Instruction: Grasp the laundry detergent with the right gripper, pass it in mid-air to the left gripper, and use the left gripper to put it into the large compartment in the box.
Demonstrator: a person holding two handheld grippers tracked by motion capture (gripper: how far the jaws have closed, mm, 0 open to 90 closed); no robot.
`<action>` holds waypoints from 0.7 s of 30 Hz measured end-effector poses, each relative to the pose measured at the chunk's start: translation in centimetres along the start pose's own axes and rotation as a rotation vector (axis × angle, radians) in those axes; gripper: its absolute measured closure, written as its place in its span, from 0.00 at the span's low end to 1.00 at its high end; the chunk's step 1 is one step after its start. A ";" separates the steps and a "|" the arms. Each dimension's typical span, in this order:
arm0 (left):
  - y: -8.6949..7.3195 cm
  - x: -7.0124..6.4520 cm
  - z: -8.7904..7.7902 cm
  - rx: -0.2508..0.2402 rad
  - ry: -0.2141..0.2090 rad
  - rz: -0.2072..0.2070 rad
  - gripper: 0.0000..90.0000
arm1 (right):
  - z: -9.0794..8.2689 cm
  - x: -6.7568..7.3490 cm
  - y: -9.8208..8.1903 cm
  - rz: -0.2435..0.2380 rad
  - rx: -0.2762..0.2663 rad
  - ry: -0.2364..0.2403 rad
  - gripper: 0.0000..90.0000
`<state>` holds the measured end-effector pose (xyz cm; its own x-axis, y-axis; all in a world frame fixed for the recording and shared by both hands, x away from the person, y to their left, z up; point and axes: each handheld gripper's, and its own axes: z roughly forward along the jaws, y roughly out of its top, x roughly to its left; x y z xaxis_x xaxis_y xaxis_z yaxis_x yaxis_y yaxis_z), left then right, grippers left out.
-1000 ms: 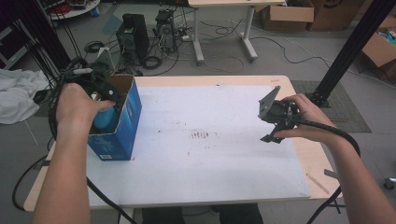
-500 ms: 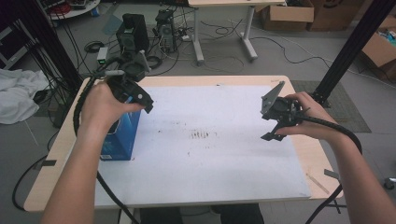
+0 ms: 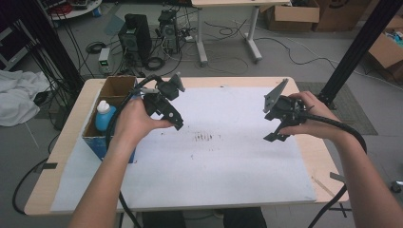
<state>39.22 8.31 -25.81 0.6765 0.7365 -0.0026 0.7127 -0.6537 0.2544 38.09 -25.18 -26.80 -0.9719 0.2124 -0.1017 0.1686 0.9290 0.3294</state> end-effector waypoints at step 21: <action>1.1 -2.7 3.9 0.004 -0.062 0.092 0.17 | 0.1 -0.1 0.6 0.003 -0.005 0.029 0.25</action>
<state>38.95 4.94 -29.33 0.7492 0.6612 -0.0390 0.6476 -0.7190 0.2522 38.31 -24.66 -26.65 -0.9757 0.2065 -0.0737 0.1708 0.9267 0.3347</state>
